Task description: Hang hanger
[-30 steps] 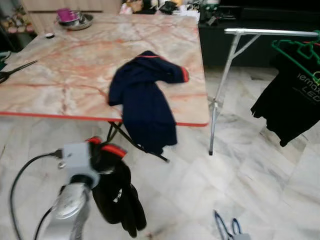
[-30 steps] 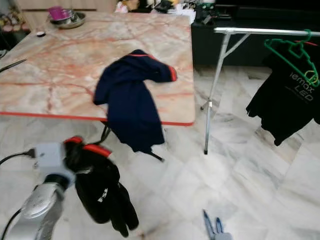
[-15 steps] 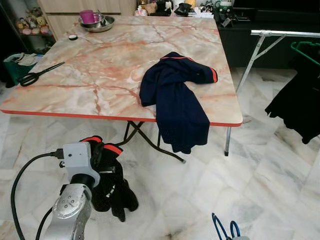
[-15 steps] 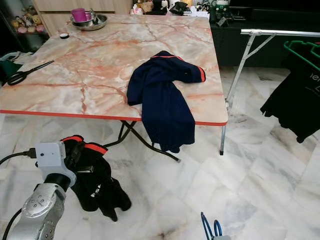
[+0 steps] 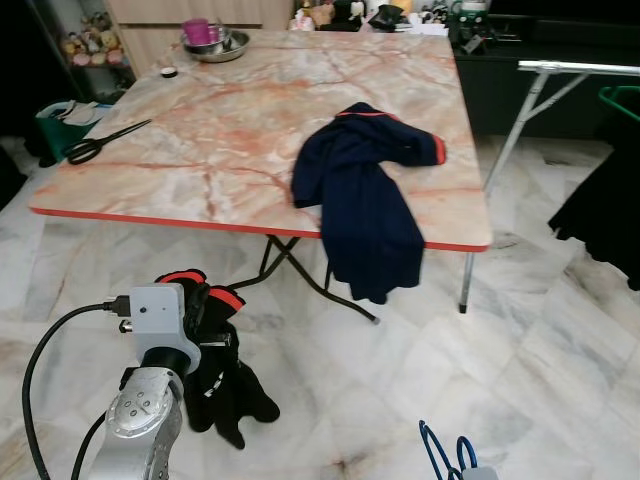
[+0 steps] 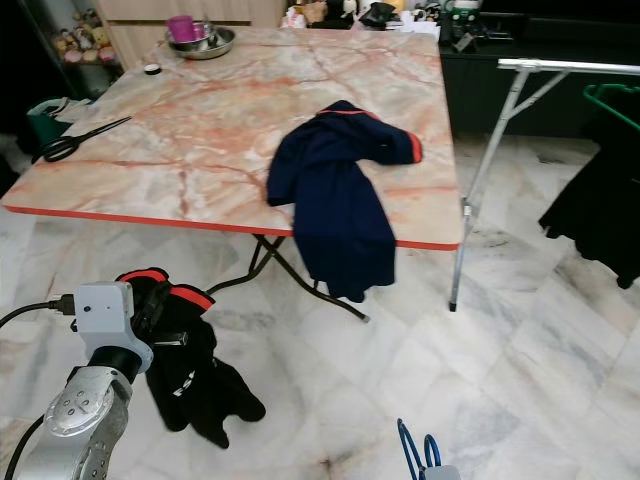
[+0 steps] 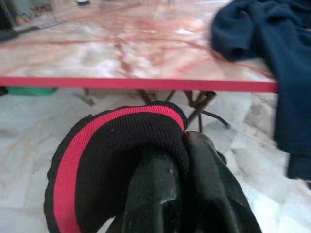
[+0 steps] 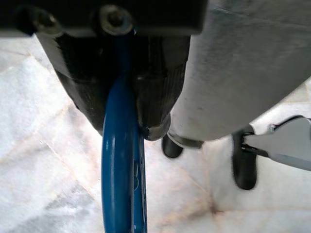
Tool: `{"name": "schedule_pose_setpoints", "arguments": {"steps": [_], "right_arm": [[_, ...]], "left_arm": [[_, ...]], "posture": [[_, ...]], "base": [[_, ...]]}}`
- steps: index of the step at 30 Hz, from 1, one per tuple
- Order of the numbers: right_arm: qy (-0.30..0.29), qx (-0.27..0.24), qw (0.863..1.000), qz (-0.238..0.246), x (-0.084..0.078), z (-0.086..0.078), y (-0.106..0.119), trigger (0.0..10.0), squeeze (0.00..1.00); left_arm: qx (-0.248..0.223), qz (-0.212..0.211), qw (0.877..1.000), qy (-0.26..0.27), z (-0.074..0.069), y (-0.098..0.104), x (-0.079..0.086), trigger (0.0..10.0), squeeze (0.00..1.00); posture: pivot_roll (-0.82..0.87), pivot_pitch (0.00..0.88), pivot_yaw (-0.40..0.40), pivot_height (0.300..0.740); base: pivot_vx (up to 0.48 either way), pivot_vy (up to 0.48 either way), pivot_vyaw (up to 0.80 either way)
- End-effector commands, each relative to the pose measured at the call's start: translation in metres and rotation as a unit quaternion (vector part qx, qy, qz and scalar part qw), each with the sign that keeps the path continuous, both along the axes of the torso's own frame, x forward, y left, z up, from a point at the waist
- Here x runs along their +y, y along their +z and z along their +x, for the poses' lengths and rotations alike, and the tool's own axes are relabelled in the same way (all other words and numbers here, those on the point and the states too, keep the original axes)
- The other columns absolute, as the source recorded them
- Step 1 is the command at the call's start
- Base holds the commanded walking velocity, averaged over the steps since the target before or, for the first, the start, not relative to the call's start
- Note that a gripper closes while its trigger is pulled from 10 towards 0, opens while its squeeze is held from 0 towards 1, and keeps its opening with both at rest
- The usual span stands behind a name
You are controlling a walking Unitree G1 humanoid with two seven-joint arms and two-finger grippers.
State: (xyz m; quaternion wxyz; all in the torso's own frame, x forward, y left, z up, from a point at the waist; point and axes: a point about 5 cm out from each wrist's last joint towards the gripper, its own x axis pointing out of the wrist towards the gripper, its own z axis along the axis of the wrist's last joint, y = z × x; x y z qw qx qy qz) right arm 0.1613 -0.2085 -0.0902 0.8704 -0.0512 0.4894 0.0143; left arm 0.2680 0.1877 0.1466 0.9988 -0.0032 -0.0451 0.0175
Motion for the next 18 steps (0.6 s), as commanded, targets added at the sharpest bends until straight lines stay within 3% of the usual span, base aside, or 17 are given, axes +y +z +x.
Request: {"name": "schedule_pose_setpoints", "arguments": {"steps": [1, 8, 14, 18], "right_arm": [[-0.003, 0.02, 1.0, 0.002, 0.004, -0.012, -0.006, 10.0, 0.0], [0.0, 0.02, 1.0, 0.003, 0.008, -0.013, -0.007, 10.0, 0.0], [-0.003, 0.016, 1.0, -0.001, -0.001, -0.011, -0.004, 10.0, 0.0], [-0.003, 0.015, 1.0, -0.001, -0.002, -0.011, -0.004, 10.0, 0.0]], "left_arm": [[-0.014, 0.001, 1.0, -0.003, -0.001, 0.005, 0.0, 10.0, 0.0], [-0.015, 0.0, 1.0, -0.005, -0.001, 0.005, 0.001, 10.0, 0.0], [-0.02, -0.002, 1.0, -0.005, -0.001, 0.007, 0.002, 10.0, 0.0], [-0.045, -0.008, 0.999, -0.019, -0.001, 0.021, 0.001, 10.0, 0.0]], "posture": [[0.04, 0.193, 0.023, 0.74], [0.04, 0.194, 0.023, 0.74], [0.03, 0.193, 0.026, 0.74], [0.04, 0.184, 0.028, 0.74]], "base": [[0.0, 0.0, 0.0], [0.0, 0.0, 0.0], [0.0, 0.0, 0.0], [0.0, 0.0, 0.0]]}}
